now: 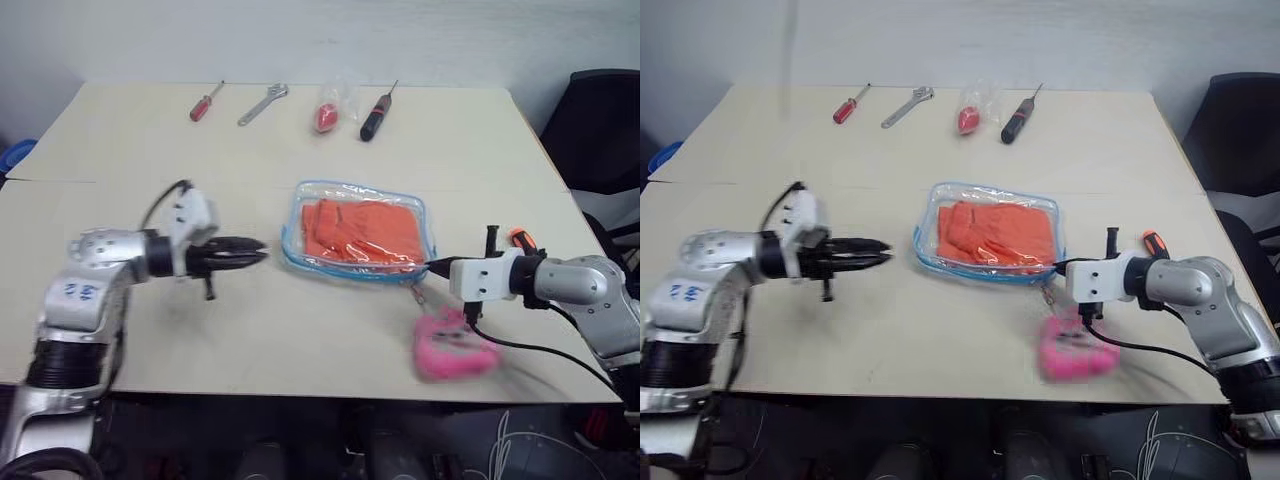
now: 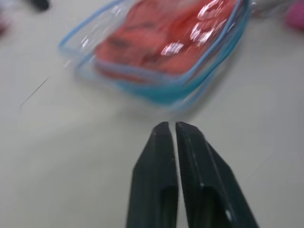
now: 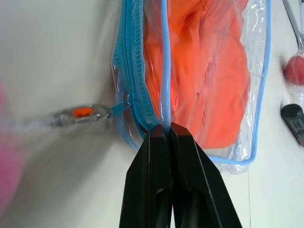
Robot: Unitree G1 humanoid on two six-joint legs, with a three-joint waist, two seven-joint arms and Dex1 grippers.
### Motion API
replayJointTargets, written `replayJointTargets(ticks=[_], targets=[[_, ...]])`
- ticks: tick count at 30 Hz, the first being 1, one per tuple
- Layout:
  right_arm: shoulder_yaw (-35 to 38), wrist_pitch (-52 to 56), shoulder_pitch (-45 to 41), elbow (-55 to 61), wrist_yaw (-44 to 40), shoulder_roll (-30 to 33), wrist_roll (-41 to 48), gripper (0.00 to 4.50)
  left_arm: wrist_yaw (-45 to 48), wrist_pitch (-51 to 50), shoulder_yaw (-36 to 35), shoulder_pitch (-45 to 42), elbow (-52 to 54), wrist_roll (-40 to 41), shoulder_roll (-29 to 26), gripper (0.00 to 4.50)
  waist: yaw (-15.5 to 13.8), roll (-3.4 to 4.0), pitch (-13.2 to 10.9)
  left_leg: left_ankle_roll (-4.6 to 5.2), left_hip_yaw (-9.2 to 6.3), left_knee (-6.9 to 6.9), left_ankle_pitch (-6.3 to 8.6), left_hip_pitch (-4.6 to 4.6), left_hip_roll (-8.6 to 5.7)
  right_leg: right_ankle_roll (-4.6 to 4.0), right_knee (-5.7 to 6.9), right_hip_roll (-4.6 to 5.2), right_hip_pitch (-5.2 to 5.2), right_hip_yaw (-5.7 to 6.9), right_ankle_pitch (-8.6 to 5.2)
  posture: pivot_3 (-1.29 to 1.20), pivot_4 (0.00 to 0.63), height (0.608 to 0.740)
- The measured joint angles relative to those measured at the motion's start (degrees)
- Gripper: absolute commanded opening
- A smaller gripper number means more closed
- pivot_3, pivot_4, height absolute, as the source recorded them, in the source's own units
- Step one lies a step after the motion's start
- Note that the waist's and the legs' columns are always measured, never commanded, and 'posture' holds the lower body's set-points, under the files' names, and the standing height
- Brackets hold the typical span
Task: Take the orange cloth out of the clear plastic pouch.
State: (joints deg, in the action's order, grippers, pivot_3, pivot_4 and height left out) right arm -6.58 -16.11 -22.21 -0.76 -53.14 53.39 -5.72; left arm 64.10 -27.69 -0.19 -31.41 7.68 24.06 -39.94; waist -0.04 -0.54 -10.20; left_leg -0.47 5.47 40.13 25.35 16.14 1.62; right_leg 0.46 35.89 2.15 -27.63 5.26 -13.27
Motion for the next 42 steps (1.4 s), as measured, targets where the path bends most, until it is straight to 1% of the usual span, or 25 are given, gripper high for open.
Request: replayJointTargets(ticks=[3, 4, 5, 7, 9, 10, 13, 15, 18, 20, 23, 26, 28, 30, 32, 34, 36, 37, 39, 42], targets=[[-0.2, 0.3, -0.7, 0.1, 0.0, -0.5, -0.4, 0.0, 0.7, 0.3, 6.0, -4.4, 2.4, -0.3, 3.9, 2.38, 0.1, 0.0, 0.0, -0.02, 0.02, -0.03, -0.01, 0.04, 0.0, 0.0, -0.01, -0.03, 0.15, -0.03, 0.0, 0.0, 0.15, 0.74], [-0.3, 0.3, -0.8, 0.0, 0.0, -0.5, -0.7, 0.0, 1.4, 1.1, 8.8, -6.2, 2.4, -1.2, 5.6, 2.77, 0.1, 0.0, 0.0, -0.02, 0.02, -0.04, 0.0, 0.03, -0.01, 0.0, -0.01, -0.05, 0.18, -0.05, 0.0, 0.0, 0.15, 0.74], [-0.4, 0.4, -0.9, 0.1, 0.0, -0.6, -1.0, 0.0, 2.3, 2.4, 11.5, -7.6, 2.3, -2.2, 7.3, 3.06, 0.2, 0.0, 0.0, -0.03, 0.02, -0.04, -0.01, 0.02, -0.01, 0.0, -0.01, -0.08, 0.17, -0.09, 0.0, 0.0, 0.15, 0.74], [-1.1, 0.3, -1.2, 0.0, -0.1, -0.9, -1.9, 0.0, 4.0, 6.3, 16.8, -10.4, 0.0, -5.3, 10.5, 3.65, 0.2, 0.0, 0.0, -0.05, 0.06, -0.03, -0.02, 0.01, -0.02, 0.0, 0.0, -0.13, 0.17, -0.13, 0.0, 0.0, 0.15, 0.74], [-2.0, 0.0, -1.3, -0.1, 0.0, -1.1, -2.9, 0.0, 4.7, 8.5, 19.7, -11.9, -2.3, -7.3, 12.4, 4.27, 0.3, 0.0, 0.0, -0.06, 0.05, -0.03, -0.01, -0.01, -0.02, -0.02, 0.02, -0.25, 0.15, -0.28, 0.01, 0.0, 0.15, 0.74], [-2.1, 0.3, -1.2, -0.2, -0.1, -1.1, -3.5, 0.0, 5.1, 9.7, 20.9, -12.7, -3.9, -8.3, 13.1, 4.48, 0.3, 0.0, 0.0, -0.06, 0.05, -0.03, -0.01, 0.0, -0.02, -0.02, 0.0, -0.28, 0.12, -0.33, 0.01, 0.0, 0.15, 0.74], [-1.8, 4.6, 0.6, 1.6, -2.0, -0.5, -2.8, 0.0, 6.3, 12.6, 22.1, -13.3, -7.0, -10.0, 14.2, 4.48, 0.1, 0.0, 0.0, -0.06, 0.02, -0.03, -0.01, -0.01, 0.05, -0.02, 0.0, -0.33, 0.1, -0.43, 0.02, 0.0, 0.15, 0.74], [-0.1, 10.3, 4.5, 5.9, -4.5, 0.5, 1.4, 0.0, 6.9, 13.2, 22.0, -13.3, -8.0, -10.0, 14.1, 4.48, 0.0, 0.0, 0.0, -0.06, -0.04, -0.03, -0.01, -0.01, 0.09, -0.02, 0.0, -0.32, 0.09, -0.43, 0.02, 0.0, 0.15, 0.74], [3.5, 20.0, 8.3, 13.4, -6.4, 0.5, 8.7, 0.67, 7.3, 13.2, 20.6, -13.0, -8.5, -9.8, 13.1, 4.5, -0.2, 0.0, 0.0, -0.04, -0.1, -0.02, 0.0, -0.01, 0.06, 0.02, -0.01, -0.28, 0.11, -0.42, 0.04, 0.0, 0.15, 0.74], [5.9, 24.3, 9.2, 16.6, -6.3, 0.5, 11.1, 1.33, 7.4, 13.2, 20.1, -12.9, -8.5, -9.8, 12.8, 4.5, -0.1, 0.0, 0.0, -0.04, -0.09, -0.01, 0.0, -0.03, 0.06, 0.04, -0.01, -0.28, 0.14, -0.42, 0.05, 0.0, 0.15, 0.74], [7.6, 27.7, 10.1, 18.9, -5.4, 0.5, 11.7, 2.32, 7.4, 13.4, 19.4, -12.5, -8.6, -9.8, 12.9, 4.5, -0.1, 0.0, 0.0, -0.05, -0.11, -0.02, 0.0, -0.03, 0.07, 0.03, -0.02, -0.33, 0.14, -0.44, 0.05, 0.0, 0.15, 0.74], [10.2, 31.3, 12.9, 21.2, -5.0, 1.3, 12.4, 2.32, 7.2, 13.6, 19.2, -12.3, -8.7, -9.8, 13.1, 4.5, -0.3, 0.0, 0.0, -0.03, -0.09, -0.02, 0.0, -0.01, 0.03, 0.04, -0.02, -0.31, 0.12, -0.46, 0.05, 0.0, 0.15, 0.74], [14.0, 34.2, 15.4, 23.4, -5.8, 2.8, 14.5, 2.32, 7.1, 13.9, 19.2, -12.2, -8.8, -9.8, 13.5, 4.5, -0.5, 0.0, 0.0, -0.03, -0.1, -0.02, 0.01, -0.01, 0.02, 0.04, -0.03, -0.32, 0.13, -0.46, 0.05, 0.0, 0.15, 0.74], [20.3, 37.7, 20.9, 26.6, -8.5, 4.8, 18.0, 2.32, 7.1, 13.9, 19.0, -12.2, -8.7, -9.7, 13.7, 4.5, -1.1, 0.0, 0.0, -0.04, -0.12, -0.03, 0.01, -0.01, -0.04, 0.04, -0.09, -0.41, 0.17, -0.46, 0.05, 0.0, 0.15, 0.74], [28.6, 41.3, 29.9, 30.4, -13.6, 5.7, 22.0, 2.32, 7.1, 13.9, 18.6, -12.1, -8.8, -9.7, 13.6, 4.5, -1.6, -0.01, 0.0, -0.04, -0.14, -0.04, 0.03, -0.01, -0.03, 0.04, -0.16, -0.45, 0.19, -0.44, 0.05, 0.0, 0.15, 0.74], [33.9, 43.0, 38.0, 33.5, -18.0, 5.6, 24.5, 2.32, 7.2, 14.0, 18.1, -12.0, -8.9, -9.7, 13.3, 4.5, -1.6, -0.01, 0.0, -0.01, -0.16, -0.05, 0.05, -0.02, -0.03, 0.06, -0.19, -0.45, 0.23, -0.45, 0.07, 0.0, 0.15, 0.74], [35.8, 43.5, 43.3, 35.5, -19.9, 5.2, 25.3, 2.32, 7.3, 14.1, 17.9, -11.9, -8.9, -9.7, 13.0, 4.5, -1.4, -0.03, 0.0, 0.01, -0.13, -0.04, 0.06, -0.05, -0.03, 0.12, -0.23, -0.46, 0.27, -0.49, 0.1, 0.0, 0.15, 0.74], [36.0, 43.4, 44.4, 35.9, -19.6, 4.6, 25.2, 2.16, 7.3, 14.2, 17.9, -11.9, -8.9, -9.7, 13.1, 4.5, -1.2, -0.04, 0.0, 0.01, -0.05, -0.04, 0.06, -0.12, -0.04, 0.14, -0.23, -0.49, 0.27, -0.62, 0.13, 0.0, 0.15, 0.74], [34.0, 42.5, 44.2, 35.9, -17.0, 2.7, 24.5, 1.7, 7.4, 14.4, 17.9, -11.9, -8.9, -9.7, 13.2, 4.5, -0.8, -0.14, 0.0, -0.03, -0.05, -0.04, 0.08, -0.27, -0.08, 0.1, -0.29, -0.6, 0.29, -0.81, 0.13, 0.0, 0.15, 0.74], [30.0, 41.5, 43.1, 35.0, -13.6, 1.1, 23.3, 0.67, 7.4, 14.5, 17.9, -11.9, -8.9, -9.7, 13.2, 4.5, -0.6, -0.14, 0.0, -0.07, -0.06, -0.14, 0.09, -0.5, -0.25, 0.03, -0.2, -0.64, 0.31, -1.06, 0.09, 0.0, 0.15, 0.74]])
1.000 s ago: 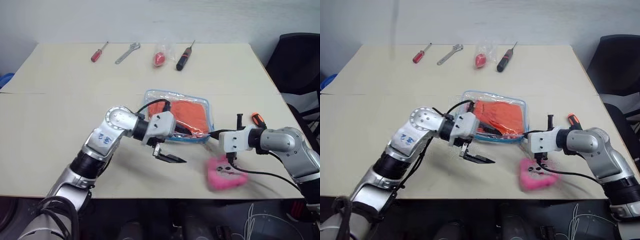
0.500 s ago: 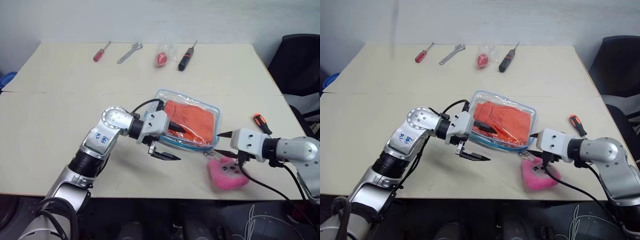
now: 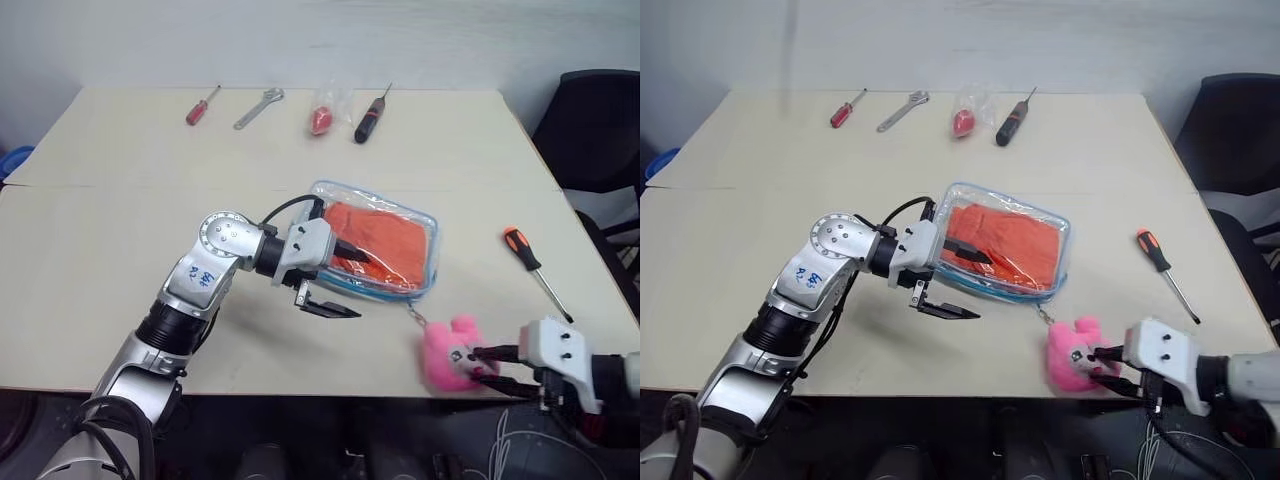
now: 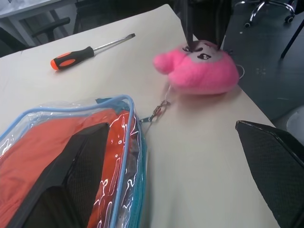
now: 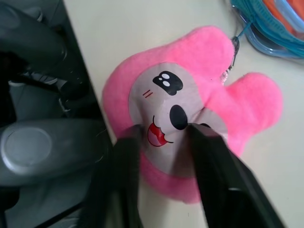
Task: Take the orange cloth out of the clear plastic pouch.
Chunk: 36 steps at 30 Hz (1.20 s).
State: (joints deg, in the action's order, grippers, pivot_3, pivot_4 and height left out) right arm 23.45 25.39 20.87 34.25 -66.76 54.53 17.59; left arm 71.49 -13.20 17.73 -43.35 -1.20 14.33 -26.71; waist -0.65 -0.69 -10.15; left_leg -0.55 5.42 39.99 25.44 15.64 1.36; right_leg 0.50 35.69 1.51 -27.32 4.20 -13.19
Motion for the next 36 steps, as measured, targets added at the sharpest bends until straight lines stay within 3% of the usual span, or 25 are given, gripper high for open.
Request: replayJointTargets(ticks=[2, 8, 13, 18, 26, 29, 32, 36], targets=[[-1.5, -0.4, -0.4, -0.3, 1.2, -0.1, -0.4, 0.01, 0.1, 0.0, 0.0, 0.0, 0.0, 0.0, -0.1, 4.5, 0.0, 0.0, 0.0, 0.0, 0.0, -0.02, 0.0, -0.1, -0.05, 0.0, 0.0, -0.01, 0.05, -0.08, 0.0, 0.0, 0.15, 0.74], [-4.5, 4.9, -4.9, 0.9, 4.0, -1.8, 5.1, 0.01, 0.1, -0.6, -1.2, -0.1, 0.0, 0.0, -0.5, 4.5, 0.1, -0.01, 0.0, -0.01, -0.03, -0.04, 0.01, -0.27, -0.04, -0.02, 0.02, -0.06, 0.15, -0.16, -0.01, 0.0, 0.15, 0.74], [-14.0, 13.8, -17.2, 2.7, 12.5, -8.5, 9.7, 0.01, 0.0, -1.4, -1.4, -0.3, 0.3, 0.5, 0.2, 4.5, 0.6, -0.03, 0.0, -0.03, -0.04, -0.06, 0.02, -0.33, 0.06, -0.05, 0.13, -0.06, 0.1, -0.29, -0.03, 0.0, 0.15, 0.74], [-19.2, 17.8, -21.7, 1.0, 18.7, -12.0, 9.5, 0.01, 0.0, -1.9, -1.3, -0.3, 0.4, 0.5, 0.4, 4.5, 0.4, -0.03, 0.0, -0.01, -0.04, -0.03, 0.03, -0.24, 0.06, -0.05, 0.16, -0.02, 0.04, -0.28, -0.03, 0.0, 0.15, 0.74], [-20.6, 21.8, -21.7, 1.9, 21.0, -12.2, 11.9, 2.69, 0.8, -1.3, 2.2, -0.2, 0.4, -0.3, 2.5, 4.5, 0.5, -0.04, 0.0, 0.01, -0.05, -0.04, 0.04, -0.25, 0.06, -0.05, 0.14, -0.06, 0.05, -0.29, -0.03, 0.0, 0.15, 0.74], [-20.4, 21.6, -20.5, 4.5, 20.9, -9.2, 12.1, 3.68, 1.5, -0.6, 4.3, -0.1, 0.2, -1.0, 3.7, 4.5, 0.5, -0.04, 0.0, 0.02, -0.06, -0.06, 0.05, -0.25, -0.13, -0.05, 0.13, -0.07, 0.04, -0.29, -0.03, 0.0, 0.15, 0.74], [-18.6, 21.6, -19.8, 7.8, 21.3, -6.6, 12.0, 3.68, 2.0, 1.8, 6.4, 0.5, 0.0, -2.7, 3.9, 4.5, 0.6, -0.04, 0.0, 0.03, -0.14, -0.09, 0.05, -0.26, -0.19, -0.04, 0.13, -0.06, 0.03, -0.37, -0.03, 0.0, 0.15, 0.74], [-10.4, 25.7, -22.8, 11.5, 21.9, -3.3, 16.7, 3.68, 2.0, 5.0, 8.9, 1.6, -2.6, -5.7, 4.3, 4.5, 0.6, -0.06, 0.0, 0.04, -0.19, -0.12, 0.06, -0.25, -0.21, -0.03, 0.13, -0.06, -0.01, -0.4, -0.02, 0.0, 0.15, 0.74]])
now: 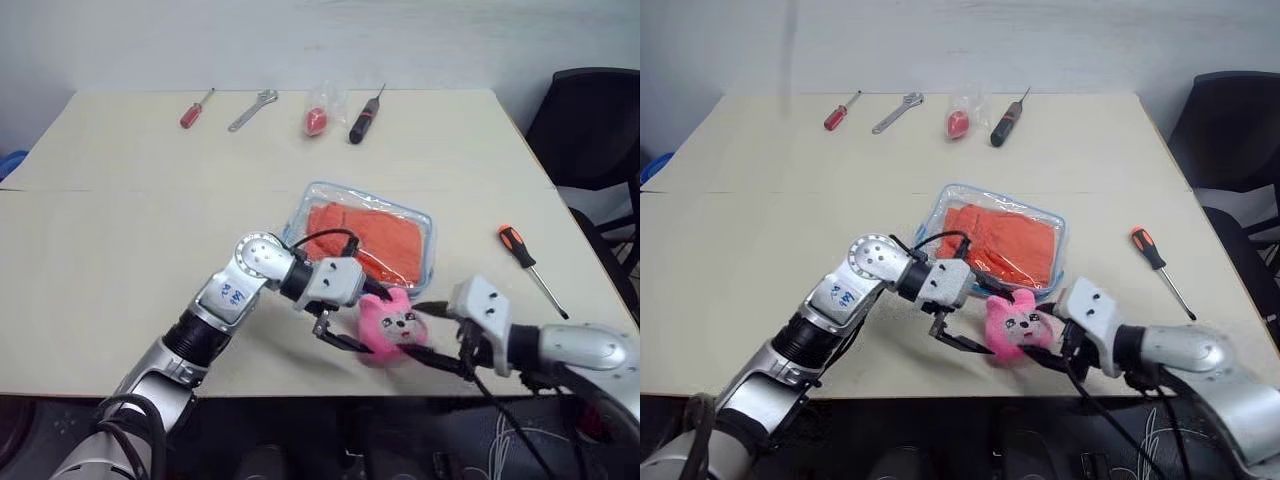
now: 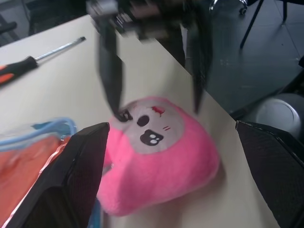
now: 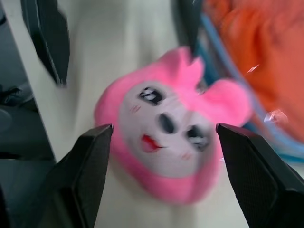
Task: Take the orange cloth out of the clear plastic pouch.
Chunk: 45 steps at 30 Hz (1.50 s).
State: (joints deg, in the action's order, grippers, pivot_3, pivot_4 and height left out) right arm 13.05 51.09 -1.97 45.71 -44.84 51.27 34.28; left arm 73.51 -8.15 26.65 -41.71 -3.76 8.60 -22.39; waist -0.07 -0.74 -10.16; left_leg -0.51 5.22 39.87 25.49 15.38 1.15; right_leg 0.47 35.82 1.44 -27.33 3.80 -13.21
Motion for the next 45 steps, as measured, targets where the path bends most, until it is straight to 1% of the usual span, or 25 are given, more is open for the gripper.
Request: replayJointTargets(ticks=[2, 4, 6, 8, 9, 10, 11, 13, 15, 19, 21, 22, 24, 25, 26, 27, 34, 35, 36, 38, 45], targets=[[3.8, 1.6, -1.4, 0.0, -0.5, 2.5, 1.9, 3.68, -0.1, 1.6, 0.8, 0.0, -1.7, -1.2, 0.4, 4.5, -0.1, 0.0, 0.0, 0.02, -0.02, -0.03, 0.01, 0.01, -0.02, 0.0, -0.01, 0.01, -0.01, 0.0, 0.0, 0.0, 0.15, 0.74], [5.8, 0.1, -1.0, -1.4, -2.4, 7.1, 0.4, 3.68, -0.2, 3.5, 1.5, 0.3, -3.1, -2.5, 0.7, 4.5, -0.3, -0.01, 0.0, 0.1, -0.04, -0.09, 0.05, 0.0, -0.05, 0.01, -0.08, 0.01, 0.02, 0.0, 0.01, 0.0, 0.15, 0.74], [5.7, -4.9, 0.5, -5.0, -4.0, 10.4, -4.1, 3.68, -0.5, 5.4, 1.9, 0.7, -4.5, -3.9, 1.1, 4.5, -0.5, -0.04, 0.0, 0.21, -0.04, -0.15, 0.09, 0.01, -0.1, 0.09, -0.2, 0.01, 0.03, -0.02, 0.05, 0.0, 0.15, 0.74], [2.5, -15.4, 2.0, -10.8, -4.6, 13.7, -12.8, 3.71, -0.9, 7.1, 2.1, 0.7, -6.0, -4.9, 1.3, 4.08, -0.7, -0.04, 0.0, 0.33, -0.04, -0.19, 0.12, -0.01, -0.2, 0.13, -0.22, 0.02, 0.02, -0.13, 0.08, 0.0, 0.15, 0.74], [1.2, -19.0, 2.3, -13.1, -4.6, 14.4, -15.9, 3.71, -1.1, 7.6, 2.1, 0.7, -6.3, -5.3, 1.4, 3.96, -0.7, -0.05, 0.0, 0.38, -0.03, -0.21, 0.12, 0.0, -0.23, 0.17, -0.27, 0.02, 0.02, -0.16, 0.1, 0.0, 0.15, 0.74], [-2.0, -26.6, 2.0, -17.6, -4.5, 14.8, -21.7, 3.71, -1.5, 8.3, 2.1, 0.8, -6.4, -5.6, 1.6, 3.59, -0.8, -0.05, 0.0, 0.42, 0.0, -0.23, 0.13, 0.0, -0.24, 0.21, -0.31, 0.02, 0.02, -0.2, 0.12, 0.0, 0.15, 0.74], [-5.0, -31.8, 1.0, -20.7, -4.3, 14.7, -25.3, 3.71, -1.6, 8.7, 1.9, 0.8, -6.5, -5.7, 1.8, 3.35, -0.7, -0.05, 0.0, 0.46, -0.01, -0.24, 0.14, -0.01, -0.29, 0.23, -0.3, 0.02, -0.01, -0.28, 0.13, 0.0, 0.15, 0.74], [-10.0, -40.2, -1.8, -25.6, -4.2, 14.0, -30.8, 3.71, -1.7, 9.0, 1.8, 0.8, -6.7, -5.8, 2.0, 2.73, -0.5, -0.06, 0.0, 0.48, -0.01, -0.23, 0.14, -0.05, -0.32, 0.25, -0.29, 0.01, -0.02, -0.36, 0.15, 0.0, 0.15, 0.74], [-14.1, -46.5, -5.5, -29.7, -3.9, 11.7, -34.8, 3.71, -1.7, 9.1, 1.5, 0.8, -7.0, -5.8, 1.6, 2.1, -0.3, -0.06, 0.0, 0.47, 0.02, -0.23, 0.13, -0.09, -0.32, 0.26, -0.26, 0.01, -0.02, -0.37, 0.15, 0.0, 0.15, 0.74], [-18.5, -52.0, -11.1, -34.3, -3.2, 6.1, -38.0, 3.71, -1.3, 9.2, 0.8, 0.8, -7.1, -5.7, 0.7, 0.89, 0.0, -0.05, 0.0, 0.44, 0.05, -0.22, 0.12, -0.09, -0.3, 0.25, -0.21, 0.02, -0.06, -0.39, 0.15, 0.0, 0.15, 0.74], [-19.5, -53.6, -12.5, -35.1, -3.3, 5.0, -38.9, 3.71, -1.4, 9.0, 0.6, 0.9, -7.0, -5.7, 0.5, 0.27, 0.0, -0.05, 0.0, 0.44, 0.05, -0.21, 0.12, -0.09, -0.23, 0.25, -0.2, 0.02, -0.06, -0.37, 0.14, 0.0, 0.15, 0.74], [-19.6, -54.1, -13.0, -35.4, -3.4, 4.3, -39.2, 3.71, -1.6, 8.5, 0.3, 1.0, -6.8, -5.7, 0.3, 0.03, 0.0, -0.05, 0.0, 0.44, 0.05, -0.2, 0.12, -0.09, -0.21, 0.25, -0.2, 0.03, -0.06, -0.37, 0.14, 0.0, 0.15, 0.74], [-20.0, -54.9, -13.6, -36.0, -3.6, 3.0, -39.5, 3.71, -2.3, 7.4, -0.1, 1.3, -6.0, -5.7, -0.1, 0.03, 0.0, -0.05, 0.0, 0.44, 0.05, -0.19, 0.12, -0.09, -0.19, 0.25, -0.2, 0.05, -0.05, -0.37, 0.15, 0.0, 0.15, 0.74], [-20.2, -55.0, -13.9, -36.7, -3.6, 2.1, -39.7, 3.33, -2.7, 6.9, -0.4, 1.6, -5.7, -5.7, -0.1, 0.0, 0.0, -0.05, 0.0, 0.44, 0.05, -0.18, 0.12, -0.09, -0.13, 0.25, -0.19, 0.06, -0.05, -0.37, 0.15, 0.0, 0.15, 0.74], [-20.7, -55.3, -14.1, -37.3, -3.7, 1.7, -39.9, 3.11, -2.8, 6.5, -0.6, 1.7, -5.6, -5.7, -0.2, 0.0, 0.0, -0.05, 0.0, 0.44, 0.06, -0.16, 0.12, -0.08, -0.12, 0.25, -0.18, 0.07, -0.07, -0.37, 0.15, 0.0, 0.15, 0.74], [-21.2, -56.0, -14.4, -38.0, -3.8, 1.7, -40.0, 2.79, -2.9, 6.2, -0.8, 1.9, -5.4, -5.7, -0.3, 0.0, 0.0, -0.05, 0.0, 0.44, 0.07, -0.16, 0.12, -0.09, -0.12, 0.25, -0.17, 0.07, -0.07, -0.37, 0.15, 0.0, 0.15, 0.74], [-21.5, -59.6, -15.4, -41.3, -5.6, 1.7, -40.4, 0.26, -3.4, 5.7, -1.0, 2.7, -3.7, -5.9, -1.5, 0.0, 0.1, -0.04, 0.0, 0.44, 0.08, -0.16, 0.12, -0.09, -0.11, 0.25, -0.17, 0.07, -0.07, -0.36, 0.15, 0.0, 0.15, 0.74], [-21.5, -60.0, -15.5, -41.4, -5.8, 1.7, -40.4, 0.02, -3.5, 5.7, -1.1, 2.8, -3.5, -5.9, -1.6, 0.0, 0.1, -0.04, 0.0, 0.43, 0.09, -0.16, 0.12, -0.1, -0.09, 0.24, -0.16, 0.07, -0.07, -0.36, 0.14, 0.0, 0.15, 0.74], [-21.5, -60.2, -15.5, -41.5, -6.0, 1.7, -40.3, 0.02, -3.6, 5.7, -1.3, 3.0, -3.3, -5.8, -1.9, 0.0, 0.1, -0.04, 0.0, 0.43, 0.1, -0.16, 0.11, -0.1, -0.07, 0.24, -0.15, 0.06, -0.08, -0.36, 0.14, 0.0, 0.15, 0.74], [-21.3, -61.3, -15.9, -41.9, -6.8, 2.0, -40.2, 0.02, -3.8, 5.7, -2.3, 4.3, -1.7, -5.7, -4.3, 0.0, 0.3, -0.04, 0.0, 0.41, 0.12, -0.16, 0.11, -0.12, 0.0, 0.22, -0.11, 0.03, -0.11, -0.37, 0.13, 0.0, 0.15, 0.74], [-20.2, -66.5, -17.9, -46.0, -7.9, 4.4, -40.4, 0.02, -4.2, 4.3, -10.7, 7.6, -0.7, -3.8, -14.7, 0.0, 0.2, -0.03, 0.0, 0.4, 0.15, -0.16, 0.11, -0.12, 0.03, 0.2, -0.1, 0.07, -0.16, -0.35, 0.12, 0.0, 0.15, 0.74]])
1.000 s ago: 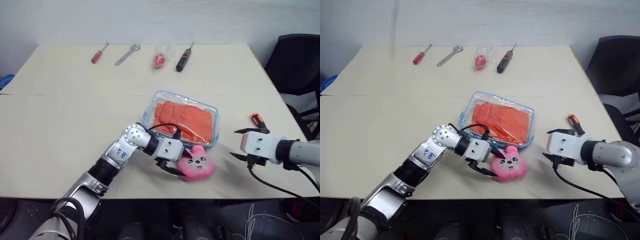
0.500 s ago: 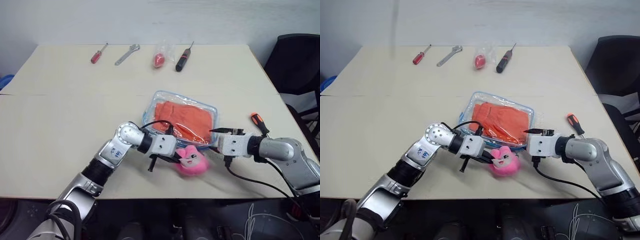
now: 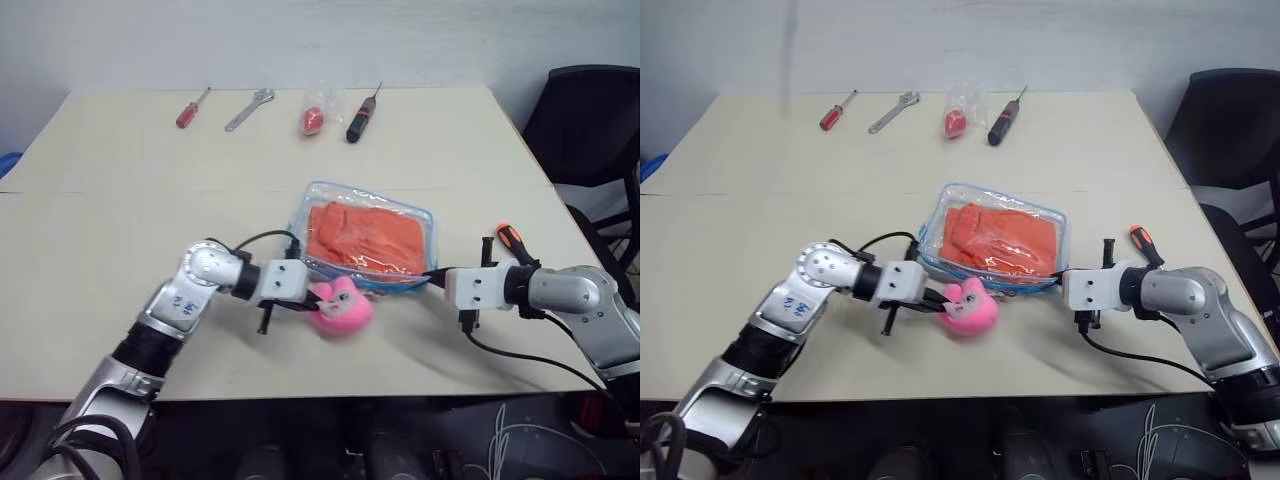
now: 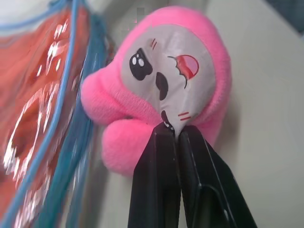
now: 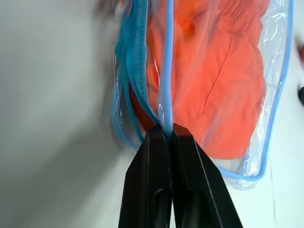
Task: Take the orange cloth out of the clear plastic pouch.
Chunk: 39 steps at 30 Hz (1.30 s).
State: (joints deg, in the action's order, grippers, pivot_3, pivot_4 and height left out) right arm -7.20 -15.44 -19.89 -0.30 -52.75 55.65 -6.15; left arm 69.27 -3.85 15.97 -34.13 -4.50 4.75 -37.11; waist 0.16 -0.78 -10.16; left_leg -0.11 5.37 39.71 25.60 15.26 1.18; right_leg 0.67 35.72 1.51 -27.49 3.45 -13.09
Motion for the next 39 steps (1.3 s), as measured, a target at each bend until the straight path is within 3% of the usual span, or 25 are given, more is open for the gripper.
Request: replayJointTargets(ticks=[7, 9, 14, 16, 17, 24, 28, 30, 34, 39], targets=[[1.3, -8.2, -0.6, -4.1, -1.0, 1.3, 0.8, 0.02, -4.1, -9.4, -16.6, -0.2, -8.6, 5.2, -11.6, 0.0, 0.2, 0.01, 0.0, -0.01, -0.01, 0.01, 0.01, -0.01, 0.07, -0.04, 0.1, 0.0, -0.1, 0.14, -0.02, 0.0, 0.15, 0.74], [1.2, -10.3, -0.9, -4.8, -1.9, 1.3, 1.3, 0.02, -3.4, -9.3, -18.4, 0.7, -8.4, 6.0, -13.8, 0.0, 0.1, 0.03, 0.0, 0.0, -0.02, 0.02, 0.01, -0.03, 0.07, -0.04, 0.16, 0.04, -0.14, 0.2, -0.02, 0.0, 0.15, 0.74], [0.9, -11.9, -2.9, -7.5, -2.9, 0.2, 1.6, 0.02, -1.9, -10.7, -17.5, 6.2, -3.1, 7.4, -13.0, 0.0, -0.1, 0.04, 0.0, 0.0, 0.02, 0.15, 0.03, 0.05, 0.07, -0.04, 0.15, 0.11, -0.11, 0.35, -0.02, 0.0, 0.15, 0.74], [0.7, -10.6, -3.1, -7.7, -3.4, -1.3, 2.4, 0.5, -1.7, -12.6, -16.9, 8.1, 0.5, 8.9, -11.9, 0.0, -0.1, 0.04, 0.0, -0.01, 0.0, 0.18, 0.04, 0.09, 0.09, -0.04, 0.16, 0.08, -0.12, 0.33, -0.02, 0.0, 0.15, 0.74], [0.7, -9.7, -3.0, -7.6, -3.8, -1.8, 3.1, 0.65, -1.8, -13.3, -16.8, 8.7, 2.0, 9.4, -11.5, 0.25, -0.1, 0.04, 0.0, -0.02, -0.01, 0.2, 0.04, 0.08, 0.1, -0.04, 0.18, 0.07, -0.12, 0.31, -0.02, 0.0, 0.15, 0.74], [2.3, 2.6, 1.3, -0.5, -6.5, -2.3, 10.1, 3.02, -1.1, -12.9, -16.3, 11.9, 3.7, 9.2, -12.5, 2.27, 0.1, 0.05, 0.0, -0.12, -0.04, 0.2, 0.1, 0.0, 0.18, -0.11, 0.17, -0.01, -0.14, 0.26, -0.06, 0.0, 0.15, 0.74], [8.4, 13.8, 7.9, 9.0, -4.8, -2.3, 17.0, 4.4, -0.9, -8.7, -15.6, 7.2, -2.8, 6.7, -14.2, 3.52, -0.4, 0.04, 0.0, -0.11, -0.05, 0.27, 0.12, 0.03, 0.14, -0.1, 0.11, 0.03, -0.11, 0.33, -0.06, 0.0, 0.15, 0.74], [11.2, 19.5, 10.0, 12.8, -3.6, -2.3, 20.2, 4.5, -0.4, -7.3, -15.5, 4.4, -5.7, 5.9, -15.4, 4.13, -0.3, 0.05, 0.0, -0.06, -0.06, 0.26, 0.16, 0.05, 0.13, -0.1, 0.15, 0.03, -0.08, 0.3, -0.06, 0.0, 0.15, 0.74], [18.7, 41.6, 18.7, 26.3, -0.5, -2.1, 37.0, 4.5, 2.5, -2.4, -12.3, -9.3, -10.7, 3.7, -12.3, 4.13, -1.7, 0.01, 0.0, -0.06, 0.0, 0.39, 0.17, 0.18, 0.09, -0.08, 0.16, 0.05, -0.01, 0.68, -0.04, 0.0, 0.15, 0.74], [25.0, 57.2, 21.2, 37.5, 5.9, -2.7, 54.9, 4.5, 1.8, 20.8, -0.7, -17.4, -13.7, -7.3, -3.2, 4.13, -1.5, 0.02, 0.0, 0.05, -0.08, 0.33, 0.22, 0.22, -0.24, 0.0, 0.14, 0.11, 0.15, 0.43, 0.0, 0.0, 0.15, 0.74]])
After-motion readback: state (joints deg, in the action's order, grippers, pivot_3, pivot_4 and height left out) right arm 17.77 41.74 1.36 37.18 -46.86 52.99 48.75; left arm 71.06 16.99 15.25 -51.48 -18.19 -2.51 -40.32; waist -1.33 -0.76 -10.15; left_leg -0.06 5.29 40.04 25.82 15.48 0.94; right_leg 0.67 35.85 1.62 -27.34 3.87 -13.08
